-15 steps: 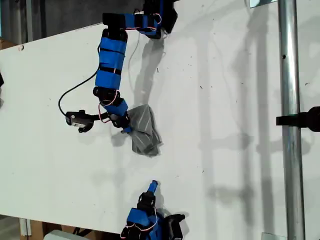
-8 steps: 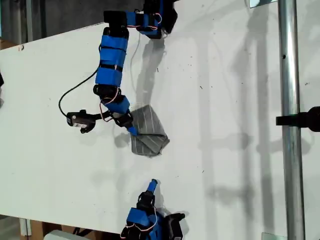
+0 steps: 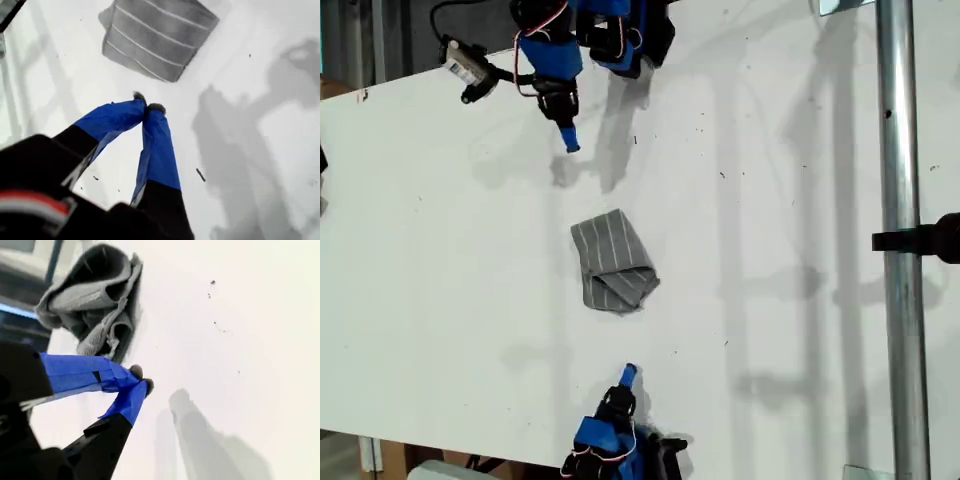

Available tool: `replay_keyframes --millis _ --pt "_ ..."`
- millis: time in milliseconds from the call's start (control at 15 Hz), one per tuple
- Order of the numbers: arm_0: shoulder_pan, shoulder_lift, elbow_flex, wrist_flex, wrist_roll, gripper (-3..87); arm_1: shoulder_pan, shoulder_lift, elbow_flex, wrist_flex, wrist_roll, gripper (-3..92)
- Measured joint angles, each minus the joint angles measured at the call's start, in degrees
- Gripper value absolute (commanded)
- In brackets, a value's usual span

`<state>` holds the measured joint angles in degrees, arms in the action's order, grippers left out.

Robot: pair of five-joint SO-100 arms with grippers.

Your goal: Grasp corners of a towel and fold twice.

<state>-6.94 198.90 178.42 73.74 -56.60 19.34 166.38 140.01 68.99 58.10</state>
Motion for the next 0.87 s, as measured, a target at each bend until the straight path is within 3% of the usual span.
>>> replay_keyframes --millis 133,267,467,867 --pt "0.0 0.0 0.0 -0.1 2.0 -2.6 0.4 18.7 14.0 6.6 4.4 -0.2" --pt "0.0 0.0 0.0 -0.1 2.3 -2.6 1.4 21.1 19.1 9.7 8.2 2.8" --pt "0.0 0.0 0.0 -0.1 2.3 -2.7 4.1 22.3 25.8 14.8 24.7 5.4" --pt "0.0 0.0 0.0 -0.1 2.3 -2.7 -2.1 22.1 25.8 16.0 26.7 5.4"
